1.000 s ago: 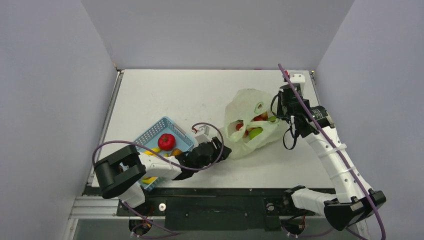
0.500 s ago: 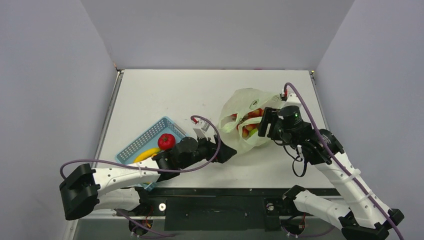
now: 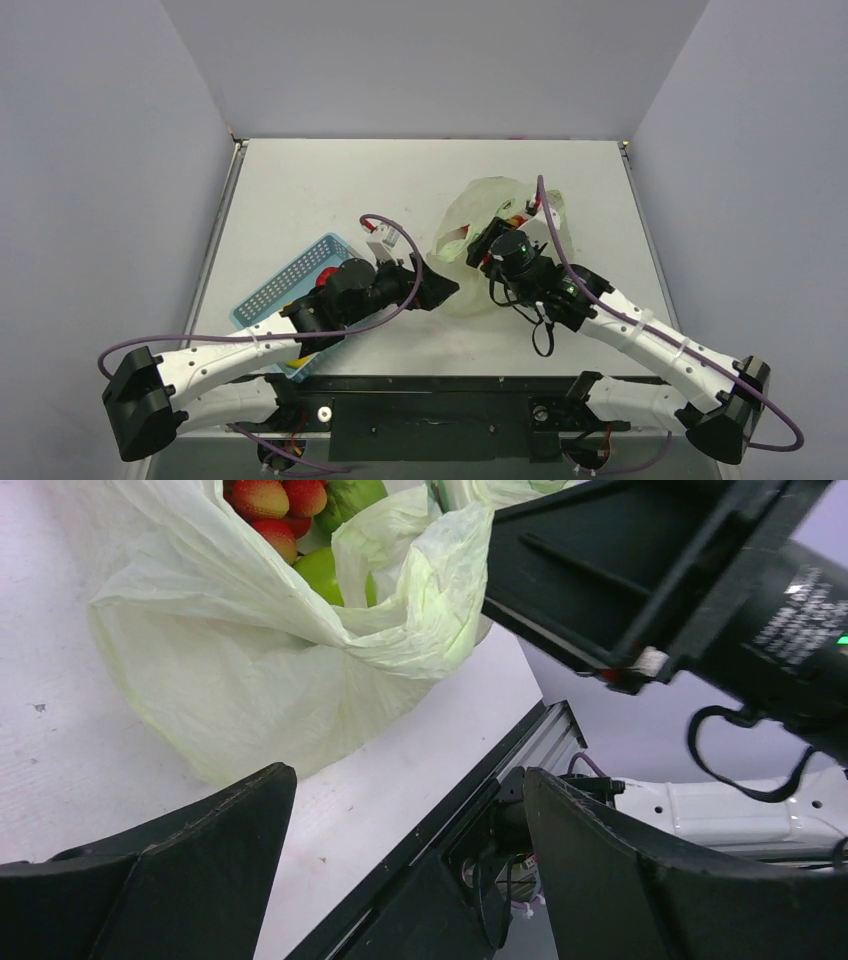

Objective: Take the fake fruits out of the plastic bag

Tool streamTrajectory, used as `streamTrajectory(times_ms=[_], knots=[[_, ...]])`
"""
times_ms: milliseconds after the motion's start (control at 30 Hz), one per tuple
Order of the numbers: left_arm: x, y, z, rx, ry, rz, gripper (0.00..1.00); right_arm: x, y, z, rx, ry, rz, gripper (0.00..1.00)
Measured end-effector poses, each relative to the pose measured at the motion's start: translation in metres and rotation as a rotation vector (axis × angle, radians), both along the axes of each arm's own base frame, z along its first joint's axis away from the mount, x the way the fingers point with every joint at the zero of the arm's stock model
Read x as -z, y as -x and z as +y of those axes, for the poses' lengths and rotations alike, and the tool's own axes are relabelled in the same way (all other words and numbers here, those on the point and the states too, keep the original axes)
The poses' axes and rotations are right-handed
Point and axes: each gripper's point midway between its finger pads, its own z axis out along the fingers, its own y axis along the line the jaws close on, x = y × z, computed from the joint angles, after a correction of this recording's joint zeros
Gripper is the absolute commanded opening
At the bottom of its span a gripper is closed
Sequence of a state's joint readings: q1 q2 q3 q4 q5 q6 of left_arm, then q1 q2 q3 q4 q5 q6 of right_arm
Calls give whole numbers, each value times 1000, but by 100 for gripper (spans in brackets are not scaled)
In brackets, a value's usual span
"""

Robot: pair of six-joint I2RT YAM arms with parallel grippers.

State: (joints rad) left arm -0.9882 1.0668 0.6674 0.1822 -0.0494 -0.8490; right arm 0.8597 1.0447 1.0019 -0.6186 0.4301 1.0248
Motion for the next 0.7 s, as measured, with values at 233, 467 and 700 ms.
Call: streamTrajectory(times_ms=[233,467,700], knots=[[-15,1,8,5,35,-16,83,38,-15,-6,90,71,-11,54],[2,-10,8,0,10,27,82,54,-31,7,41,164,-48,25],[28,-27,6,-15,-16,100,82,67,-37,17,-32,257,-66,0]])
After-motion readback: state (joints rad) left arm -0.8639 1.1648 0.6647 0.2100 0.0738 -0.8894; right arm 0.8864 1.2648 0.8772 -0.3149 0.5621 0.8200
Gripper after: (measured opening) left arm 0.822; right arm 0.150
